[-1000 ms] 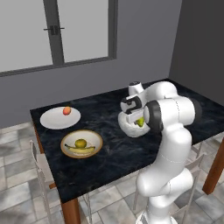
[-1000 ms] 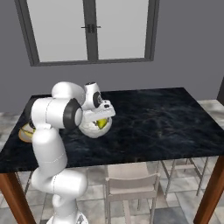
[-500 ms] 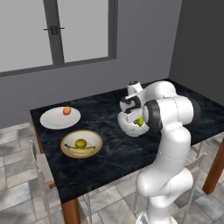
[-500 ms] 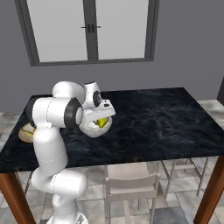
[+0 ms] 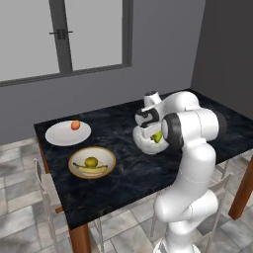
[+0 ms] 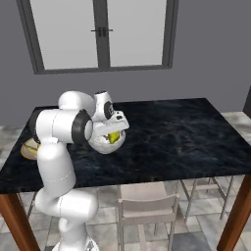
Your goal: Take the fruits from the plate on the dining counter and place two fruits in each bowl.
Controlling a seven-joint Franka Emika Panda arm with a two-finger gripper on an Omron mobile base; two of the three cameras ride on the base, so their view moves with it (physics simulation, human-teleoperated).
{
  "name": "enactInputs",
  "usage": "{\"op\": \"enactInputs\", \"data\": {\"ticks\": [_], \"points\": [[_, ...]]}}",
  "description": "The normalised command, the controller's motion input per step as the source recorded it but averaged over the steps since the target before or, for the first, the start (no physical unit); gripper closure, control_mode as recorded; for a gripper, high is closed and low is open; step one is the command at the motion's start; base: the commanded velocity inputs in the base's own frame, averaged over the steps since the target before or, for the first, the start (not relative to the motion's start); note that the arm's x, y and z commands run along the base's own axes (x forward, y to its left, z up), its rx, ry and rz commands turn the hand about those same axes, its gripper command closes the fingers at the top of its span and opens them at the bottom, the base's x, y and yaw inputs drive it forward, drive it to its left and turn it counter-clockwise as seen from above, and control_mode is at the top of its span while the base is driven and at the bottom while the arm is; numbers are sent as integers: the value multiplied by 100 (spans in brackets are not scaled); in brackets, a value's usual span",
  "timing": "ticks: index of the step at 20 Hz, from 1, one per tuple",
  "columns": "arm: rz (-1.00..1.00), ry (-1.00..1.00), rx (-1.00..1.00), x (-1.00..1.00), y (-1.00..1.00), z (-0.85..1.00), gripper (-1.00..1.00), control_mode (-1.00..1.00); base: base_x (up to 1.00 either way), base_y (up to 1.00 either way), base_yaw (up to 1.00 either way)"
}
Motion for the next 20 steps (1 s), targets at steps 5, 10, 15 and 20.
{"op": "enactInputs", "data": {"ticks": [5, 10, 15, 20], "points": [[0, -1, 0, -9, 4, 42, -100, -100, 0, 0, 0], [0, -6, 0, -21, 8, 63, -100, -100, 0, 0, 0], [0, -11, 4, -36, 18, 72, -100, -100, 0, 0, 0], [-5, -25, 17, -87, 30, 70, -100, -100, 0, 0, 0]]}}
